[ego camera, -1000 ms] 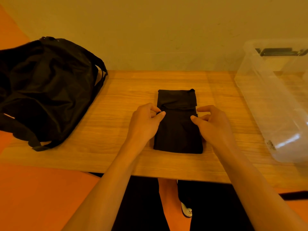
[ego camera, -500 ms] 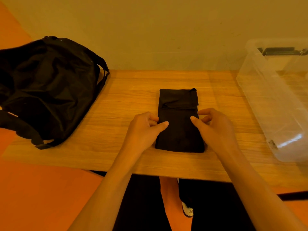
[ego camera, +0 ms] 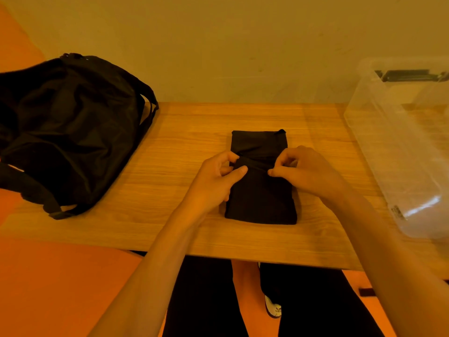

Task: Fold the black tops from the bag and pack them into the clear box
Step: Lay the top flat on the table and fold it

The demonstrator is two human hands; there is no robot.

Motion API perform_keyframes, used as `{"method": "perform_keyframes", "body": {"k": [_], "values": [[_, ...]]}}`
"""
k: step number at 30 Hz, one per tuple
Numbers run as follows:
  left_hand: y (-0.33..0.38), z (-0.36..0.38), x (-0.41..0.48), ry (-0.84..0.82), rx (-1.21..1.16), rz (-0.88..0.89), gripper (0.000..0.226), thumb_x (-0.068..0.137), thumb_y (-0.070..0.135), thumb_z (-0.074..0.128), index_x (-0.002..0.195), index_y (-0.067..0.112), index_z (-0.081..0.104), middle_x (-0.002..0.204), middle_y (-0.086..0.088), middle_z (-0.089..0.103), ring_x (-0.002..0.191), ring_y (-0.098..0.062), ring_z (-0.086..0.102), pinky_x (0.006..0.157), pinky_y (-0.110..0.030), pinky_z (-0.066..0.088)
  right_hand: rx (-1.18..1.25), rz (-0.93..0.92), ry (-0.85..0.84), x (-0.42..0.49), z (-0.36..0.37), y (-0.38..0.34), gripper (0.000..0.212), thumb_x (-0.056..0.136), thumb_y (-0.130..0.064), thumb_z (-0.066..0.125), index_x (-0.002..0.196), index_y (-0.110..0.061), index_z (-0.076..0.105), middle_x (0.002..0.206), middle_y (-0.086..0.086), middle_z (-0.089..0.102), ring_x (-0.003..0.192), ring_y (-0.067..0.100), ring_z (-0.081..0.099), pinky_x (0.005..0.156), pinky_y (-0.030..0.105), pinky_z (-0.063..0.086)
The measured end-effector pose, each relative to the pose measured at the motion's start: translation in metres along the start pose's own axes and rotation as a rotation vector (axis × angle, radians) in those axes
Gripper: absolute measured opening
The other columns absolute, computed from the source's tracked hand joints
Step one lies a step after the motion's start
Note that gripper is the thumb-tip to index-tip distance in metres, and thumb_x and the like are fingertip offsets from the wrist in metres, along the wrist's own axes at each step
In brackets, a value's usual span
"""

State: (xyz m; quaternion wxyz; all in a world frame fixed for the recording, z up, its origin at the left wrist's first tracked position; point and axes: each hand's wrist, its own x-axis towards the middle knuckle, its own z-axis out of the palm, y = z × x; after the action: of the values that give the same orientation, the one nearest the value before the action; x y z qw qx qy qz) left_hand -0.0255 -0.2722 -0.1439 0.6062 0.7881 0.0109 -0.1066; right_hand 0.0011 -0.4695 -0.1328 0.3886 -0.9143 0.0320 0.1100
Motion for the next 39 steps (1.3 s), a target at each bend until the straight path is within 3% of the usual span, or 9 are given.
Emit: {"method": "perform_keyframes", "body": {"k": [8, 13, 17, 21, 23, 26, 30, 36, 39], "values": [[0.003, -0.002, -0.001, -0.061, -0.027, 0.003, 0.014, 0.104, 0.021, 0.056, 0.115, 0.012, 0.057, 0.072, 0.002, 0.066, 0.041, -0.004, 0.042, 0.041, -0.018, 0.030, 0.150, 0.067, -0.103, -0.004, -0.001, -0.005, 0.027, 0.089, -0.028, 0.074, 0.113, -0.025, 0.061, 0.100, -0.003, 0.066, 0.090, 0.009, 0.062, 0.066, 0.024, 0.043], [0.005, -0.004, -0.005, -0.078, -0.031, 0.009, 0.016, 0.104, 0.020, 0.054, 0.117, 0.011, 0.057, 0.064, 0.009, 0.065, 0.040, -0.002, 0.044, 0.040, -0.016, 0.030, 0.033, 0.074, -0.249, -0.006, -0.010, -0.014, 0.007, 0.092, -0.028, 0.068, 0.093, -0.021, 0.070, 0.093, -0.002, 0.063, 0.084, 0.009, 0.057, 0.064, 0.023, 0.038], [0.003, -0.003, -0.003, -0.040, -0.032, -0.016, 0.017, 0.104, 0.021, 0.055, 0.119, 0.013, 0.057, 0.081, -0.007, 0.065, 0.040, -0.002, 0.043, 0.040, -0.017, 0.030, 0.113, 0.104, -0.235, -0.008, -0.014, -0.009, 0.005, 0.089, -0.026, 0.072, 0.090, -0.024, 0.067, 0.102, -0.001, 0.064, 0.096, 0.012, 0.059, 0.070, 0.026, 0.041], [0.001, 0.000, -0.001, -0.003, 0.008, -0.054, 0.017, 0.105, 0.024, 0.055, 0.118, 0.014, 0.057, 0.083, -0.011, 0.066, 0.040, -0.003, 0.044, 0.039, -0.017, 0.032, 0.213, 0.160, -0.217, -0.013, -0.019, -0.003, 0.024, 0.088, -0.025, 0.076, 0.108, -0.025, 0.062, 0.101, -0.008, 0.061, 0.090, 0.004, 0.055, 0.067, 0.022, 0.039], [-0.002, 0.000, 0.000, 0.038, 0.045, -0.083, 0.017, 0.104, 0.027, 0.057, 0.114, 0.014, 0.058, 0.081, -0.007, 0.067, 0.041, -0.001, 0.048, 0.039, -0.017, 0.034, 0.242, 0.178, -0.186, -0.016, -0.019, 0.001, 0.033, 0.086, -0.028, 0.078, 0.116, -0.027, 0.062, 0.112, -0.005, 0.063, 0.100, 0.008, 0.057, 0.069, 0.022, 0.040], [-0.004, -0.001, 0.001, 0.126, 0.197, -0.125, 0.019, 0.100, 0.036, 0.062, 0.106, 0.018, 0.061, 0.081, -0.001, 0.068, 0.053, -0.002, 0.058, 0.042, -0.014, 0.040, 0.230, 0.215, -0.132, -0.022, -0.016, 0.004, 0.043, 0.085, -0.037, 0.078, 0.123, -0.029, 0.060, 0.123, -0.001, 0.062, 0.111, 0.014, 0.058, 0.075, 0.027, 0.043], [-0.006, -0.005, -0.007, 0.164, 0.205, -0.187, 0.024, 0.092, 0.040, 0.071, 0.102, 0.020, 0.062, 0.093, -0.004, 0.070, 0.073, -0.012, 0.062, 0.051, -0.021, 0.041, 0.259, 0.231, -0.134, -0.036, -0.013, 0.007, 0.050, 0.087, -0.040, 0.075, 0.131, -0.034, 0.051, 0.110, -0.004, 0.067, 0.087, 0.002, 0.055, 0.062, 0.022, 0.037], [-0.003, -0.005, -0.029, 0.145, 0.173, -0.205, 0.030, 0.085, 0.030, 0.081, 0.106, 0.022, 0.061, 0.097, -0.002, 0.071, 0.094, -0.013, 0.067, 0.070, -0.027, 0.048, 0.271, 0.237, -0.118, -0.052, -0.003, 0.012, 0.053, 0.093, -0.034, 0.070, 0.138, -0.032, 0.044, 0.096, -0.005, 0.065, 0.085, 0.005, 0.059, 0.061, 0.022, 0.039], [0.000, -0.003, -0.032, 0.143, 0.135, -0.205, 0.029, 0.087, 0.024, 0.080, 0.109, 0.021, 0.062, 0.097, 0.000, 0.069, 0.089, -0.006, 0.064, 0.063, -0.022, 0.045, 0.308, 0.229, -0.066, -0.055, 0.001, 0.012, 0.057, 0.093, -0.029, 0.071, 0.142, -0.030, 0.044, 0.096, -0.006, 0.067, 0.086, 0.003, 0.056, 0.062, 0.022, 0.038]]}}
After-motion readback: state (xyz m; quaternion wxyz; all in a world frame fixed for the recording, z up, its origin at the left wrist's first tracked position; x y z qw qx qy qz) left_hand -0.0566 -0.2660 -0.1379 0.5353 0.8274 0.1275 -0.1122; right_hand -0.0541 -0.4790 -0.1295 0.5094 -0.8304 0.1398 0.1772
